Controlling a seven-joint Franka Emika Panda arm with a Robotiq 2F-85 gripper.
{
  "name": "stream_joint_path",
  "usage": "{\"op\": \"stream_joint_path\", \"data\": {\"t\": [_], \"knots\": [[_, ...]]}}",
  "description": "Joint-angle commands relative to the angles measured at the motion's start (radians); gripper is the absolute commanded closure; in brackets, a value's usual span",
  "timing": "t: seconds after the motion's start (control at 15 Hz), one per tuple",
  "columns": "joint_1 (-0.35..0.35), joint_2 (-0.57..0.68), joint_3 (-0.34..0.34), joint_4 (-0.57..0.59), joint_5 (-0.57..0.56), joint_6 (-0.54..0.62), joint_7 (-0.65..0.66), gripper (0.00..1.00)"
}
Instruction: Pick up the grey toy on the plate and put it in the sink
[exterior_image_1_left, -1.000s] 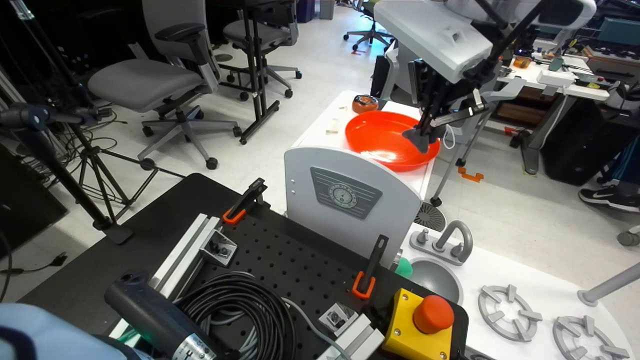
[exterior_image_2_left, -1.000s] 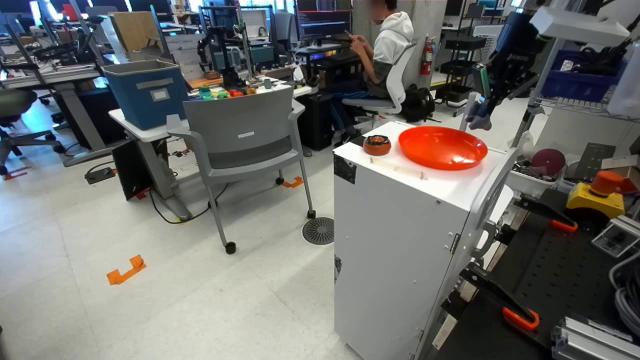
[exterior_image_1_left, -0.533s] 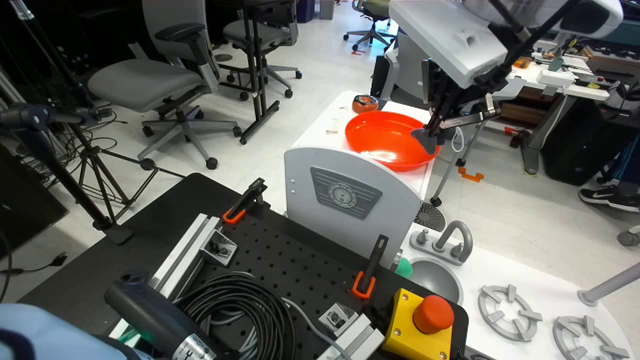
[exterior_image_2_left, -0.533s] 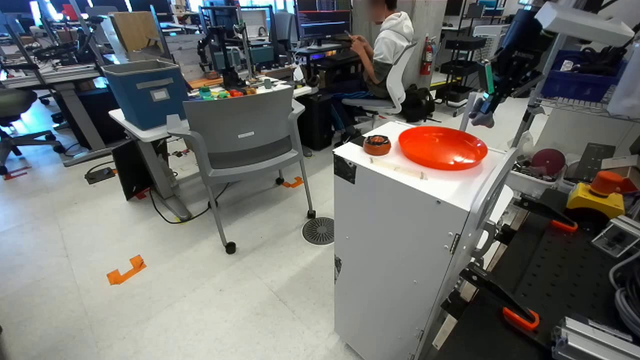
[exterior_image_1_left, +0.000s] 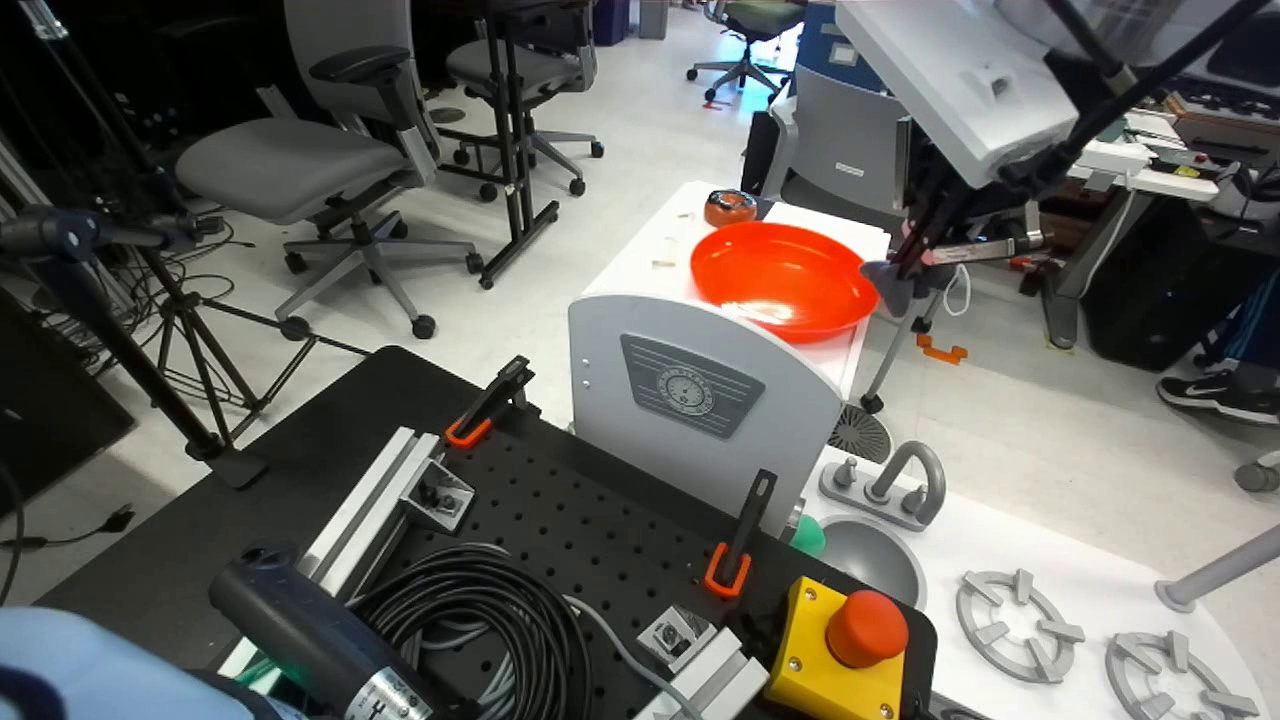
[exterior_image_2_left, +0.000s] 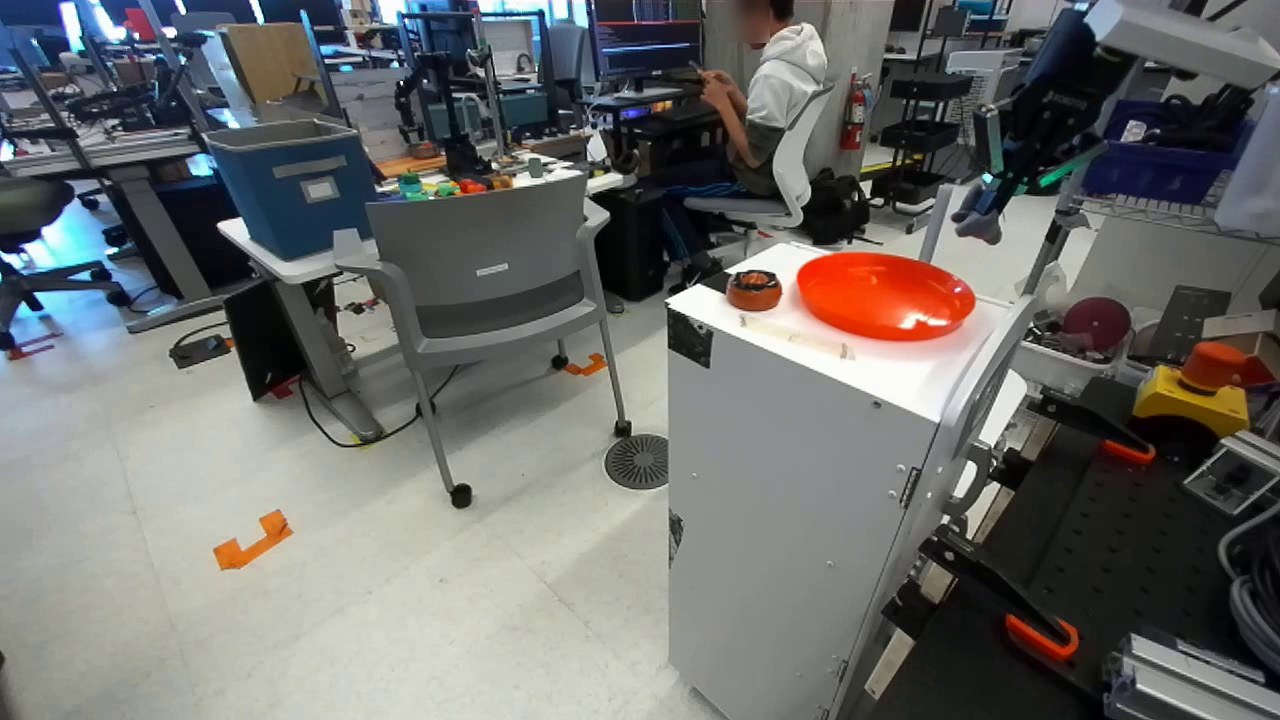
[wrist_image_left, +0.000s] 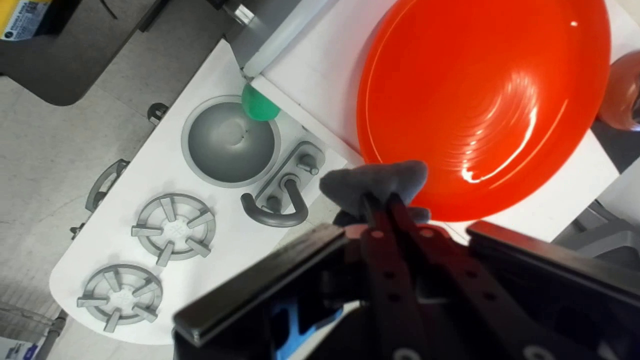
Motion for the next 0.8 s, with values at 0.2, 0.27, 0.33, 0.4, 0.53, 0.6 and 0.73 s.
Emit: {"op": "stream_joint_path", "data": {"t": [0.2, 0.27, 0.33, 0.4, 0.53, 0.6, 0.73], "knots": [[-0.026, 0.019, -0.008, 0.015, -0.042, 0.036, 0.119, 0.99], [-0.028, 0.022, -0.008, 0.016, -0.060, 0.042, 0.150, 0.99], [-0.030, 0.026, -0.008, 0.018, -0.085, 0.047, 0.186, 0.99], [-0.032, 0.033, -0.008, 0.020, -0.116, 0.057, 0.225, 0.99], [-0.036, 0.050, -0.009, 0.029, -0.203, 0.066, 0.323, 0.99], [-0.037, 0.061, -0.012, 0.041, -0.249, 0.058, 0.373, 0.99], [-0.034, 0.089, -0.018, 0.074, -0.305, 0.024, 0.439, 0.99]]}}
